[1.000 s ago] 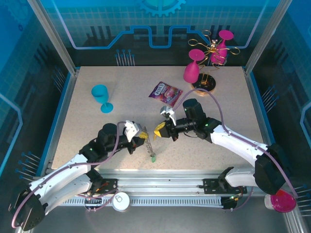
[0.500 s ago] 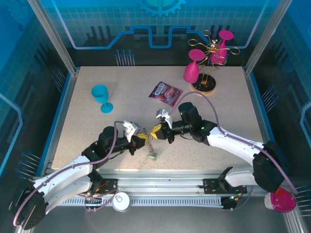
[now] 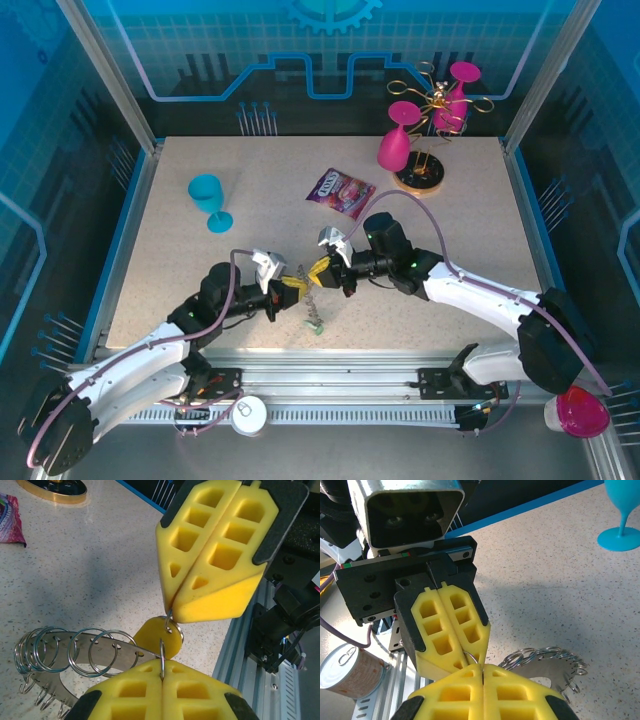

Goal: Put the keys on the keyring

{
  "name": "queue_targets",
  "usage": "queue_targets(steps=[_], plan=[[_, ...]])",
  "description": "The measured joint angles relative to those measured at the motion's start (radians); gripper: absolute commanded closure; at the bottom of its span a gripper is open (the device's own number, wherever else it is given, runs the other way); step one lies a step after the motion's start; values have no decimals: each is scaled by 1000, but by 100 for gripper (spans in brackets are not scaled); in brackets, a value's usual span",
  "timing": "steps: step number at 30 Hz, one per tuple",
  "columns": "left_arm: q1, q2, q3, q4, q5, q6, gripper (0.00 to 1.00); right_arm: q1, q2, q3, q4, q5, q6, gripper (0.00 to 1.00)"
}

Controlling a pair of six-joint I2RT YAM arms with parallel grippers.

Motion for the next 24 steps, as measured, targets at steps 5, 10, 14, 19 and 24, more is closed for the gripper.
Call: queue_targets(steps=[5, 10, 14, 19, 24], plan=[[0, 0, -7, 13, 8, -10, 100, 5, 6, 0, 0, -1, -3, 100], [0, 1, -18, 31, 8, -44, 100, 6, 6, 0, 0, -2, -7, 100], [0, 2, -21, 47, 8, -60, 100, 7, 8, 0, 1, -5, -7, 100], [0, 8, -22, 52, 8, -78, 100, 10, 15, 0, 1, -11, -7, 100], [0, 21, -22, 60, 8, -78, 100, 20, 26, 0, 2, -12, -7, 100]])
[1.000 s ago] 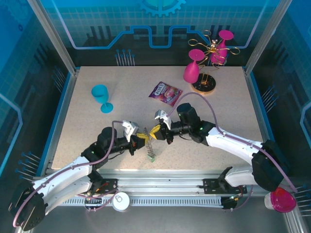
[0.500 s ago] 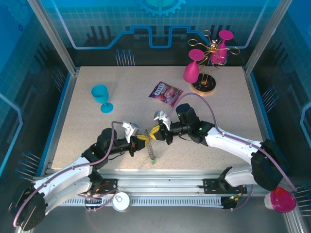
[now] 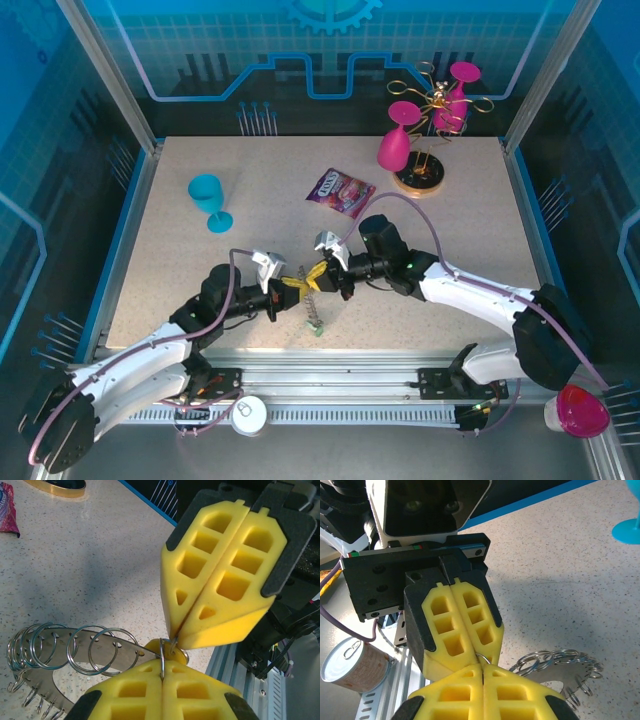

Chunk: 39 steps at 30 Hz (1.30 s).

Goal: Put the keys on the keyring

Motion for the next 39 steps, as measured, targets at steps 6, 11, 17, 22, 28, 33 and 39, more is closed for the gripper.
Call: queue_targets(steps=[6, 11, 17, 22, 28, 33, 39], plan=[[0, 2, 0, 2, 0, -4, 100, 5, 7, 0, 8, 9, 0, 100], [0, 2, 0, 2, -4, -16, 100, 9, 7, 0, 10, 47, 0, 100], [0, 2, -5, 2, -23, -22, 100, 18, 6, 0, 10, 98, 1, 100], [0, -1, -5, 0, -42, -20, 100, 22, 4, 0, 10, 127, 19, 100], [0, -9, -5, -19, -64, 6, 100, 40, 4, 0, 10, 179, 70, 100], [0, -10, -4, -26, -94, 53, 100, 51, 8, 12, 5, 226, 154, 100], [-8, -11, 1, -41, -141, 125, 100, 59, 18, 29, -4, 269, 258, 100]])
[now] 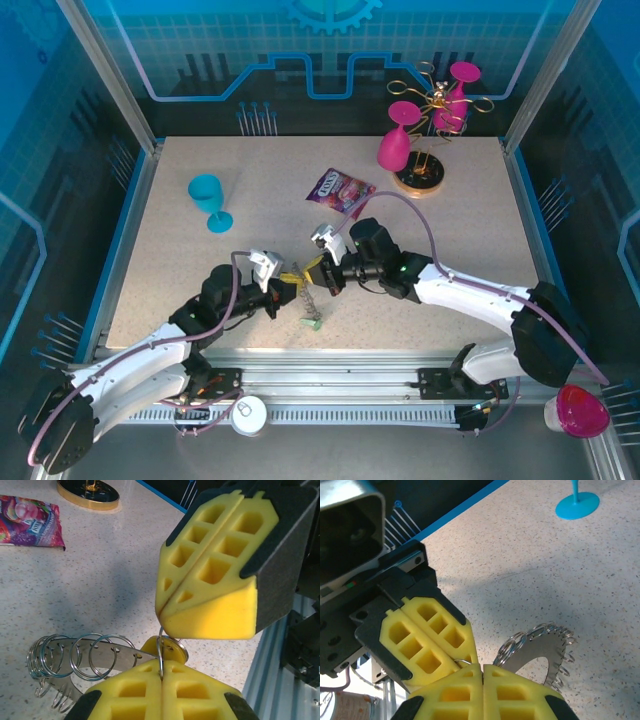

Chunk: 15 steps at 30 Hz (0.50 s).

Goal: Put the keys on the keyring

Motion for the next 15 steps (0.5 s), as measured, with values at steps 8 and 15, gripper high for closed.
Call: queue_targets(steps=[8, 15], plan=[[-13, 0, 2, -5, -50, 45, 100, 10, 14, 9, -15, 41, 60, 100], [-14, 0, 2, 0, -63, 45, 100, 12, 33, 18, -22, 42, 80, 100]])
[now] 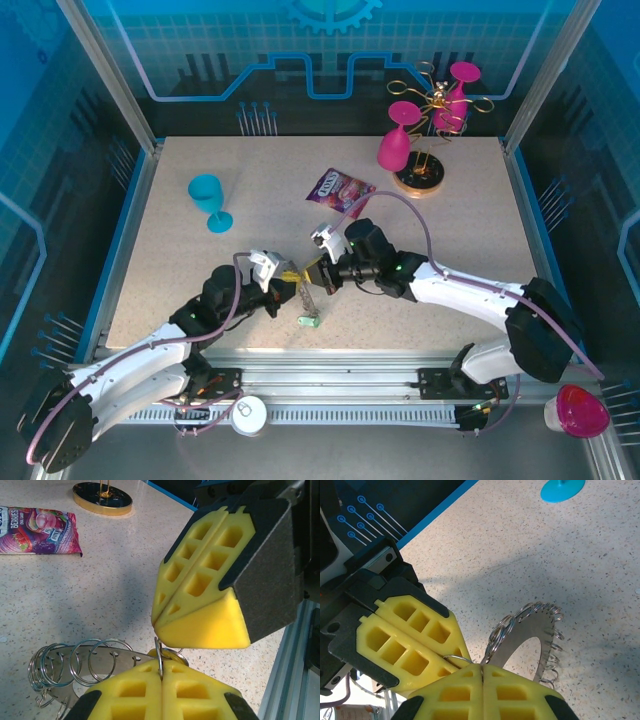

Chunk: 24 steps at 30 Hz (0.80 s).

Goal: Put the keys on the keyring

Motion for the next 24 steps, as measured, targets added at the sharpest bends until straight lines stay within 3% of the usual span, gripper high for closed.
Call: queue_targets(steps=[4, 9, 14, 19, 24], plan=[[0, 0, 0, 1, 0, 0, 100, 0, 0, 3, -8, 1, 6, 100], [-1, -3, -1, 18, -2, 6, 100, -2, 0, 11, -36, 12, 12, 77], [-8, -22, -8, 77, 10, 53, 100, -31, -6, 14, -111, 19, 4, 68], [-13, -22, -19, 180, 28, 106, 100, -71, -35, 35, -213, -37, -55, 59], [-13, -12, -45, 261, 69, 165, 100, -147, -153, 42, -256, -121, -212, 54]])
